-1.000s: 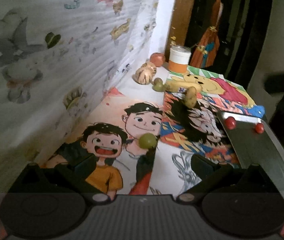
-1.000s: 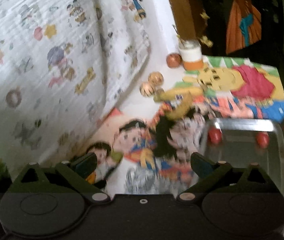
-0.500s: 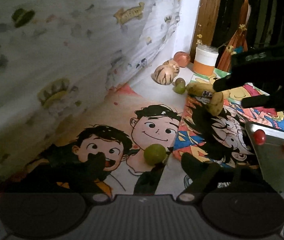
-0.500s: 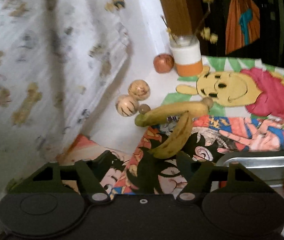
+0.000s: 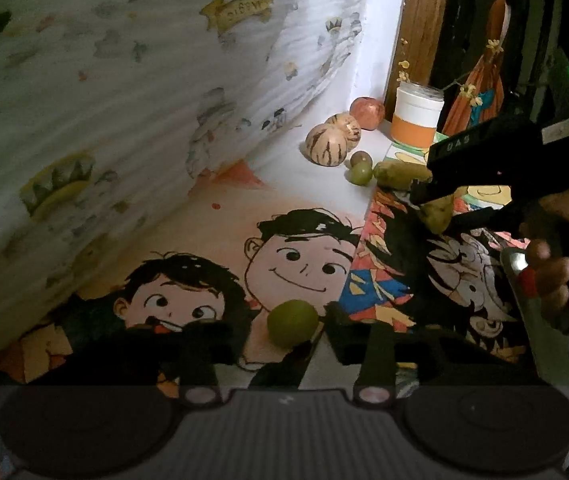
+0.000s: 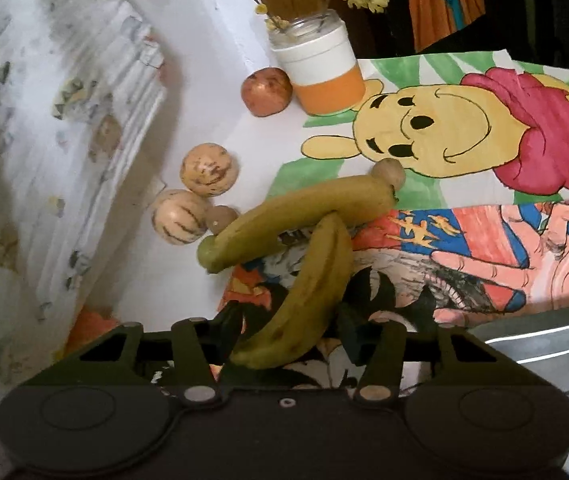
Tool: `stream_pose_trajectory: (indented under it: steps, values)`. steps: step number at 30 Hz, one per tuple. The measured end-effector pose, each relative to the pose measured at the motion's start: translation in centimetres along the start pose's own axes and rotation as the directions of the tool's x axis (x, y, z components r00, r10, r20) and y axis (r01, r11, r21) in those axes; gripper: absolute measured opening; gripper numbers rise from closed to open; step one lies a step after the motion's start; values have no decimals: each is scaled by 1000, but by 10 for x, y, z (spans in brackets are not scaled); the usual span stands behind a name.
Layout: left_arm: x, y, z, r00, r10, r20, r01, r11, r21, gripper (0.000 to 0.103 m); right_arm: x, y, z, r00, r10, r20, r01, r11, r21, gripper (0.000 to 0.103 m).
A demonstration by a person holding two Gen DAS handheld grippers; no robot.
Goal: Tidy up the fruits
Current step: 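Grasp the green grape with the left gripper while the right gripper grasps the curved banana, then lift the grape with the left gripper while the right gripper carries the banana toward the tray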
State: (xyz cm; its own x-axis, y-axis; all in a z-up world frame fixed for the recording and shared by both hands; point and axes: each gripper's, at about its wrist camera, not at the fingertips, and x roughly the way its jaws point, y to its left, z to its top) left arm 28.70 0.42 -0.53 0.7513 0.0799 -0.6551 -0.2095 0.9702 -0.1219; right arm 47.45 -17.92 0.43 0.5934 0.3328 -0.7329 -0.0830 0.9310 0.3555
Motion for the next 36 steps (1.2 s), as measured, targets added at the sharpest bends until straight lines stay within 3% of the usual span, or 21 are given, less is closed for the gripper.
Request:
stream_pose_trajectory:
  steps: [2, 12, 17, 36]
  values:
    - [2, -1, 1, 1000, -4, 2, 4, 1000, -11, 31, 2, 0, -1, 1000, -14, 1, 14, 1000, -6, 51]
    - [10, -3, 6, 1000, -12, 10, 13, 999, -35, 30, 2, 2, -5, 1000, -20, 13, 20, 999, -32, 44]
    - [12, -3, 8, 1000, -23, 12, 23, 999, -41, 30, -2, 2, -9, 1000, 27, -15, -28, 999, -27, 36]
    - [6, 8, 7, 997, -71, -15, 70, 995, -71, 29, -29, 2, -38, 980, 178, -88, -176, 984, 20, 33]
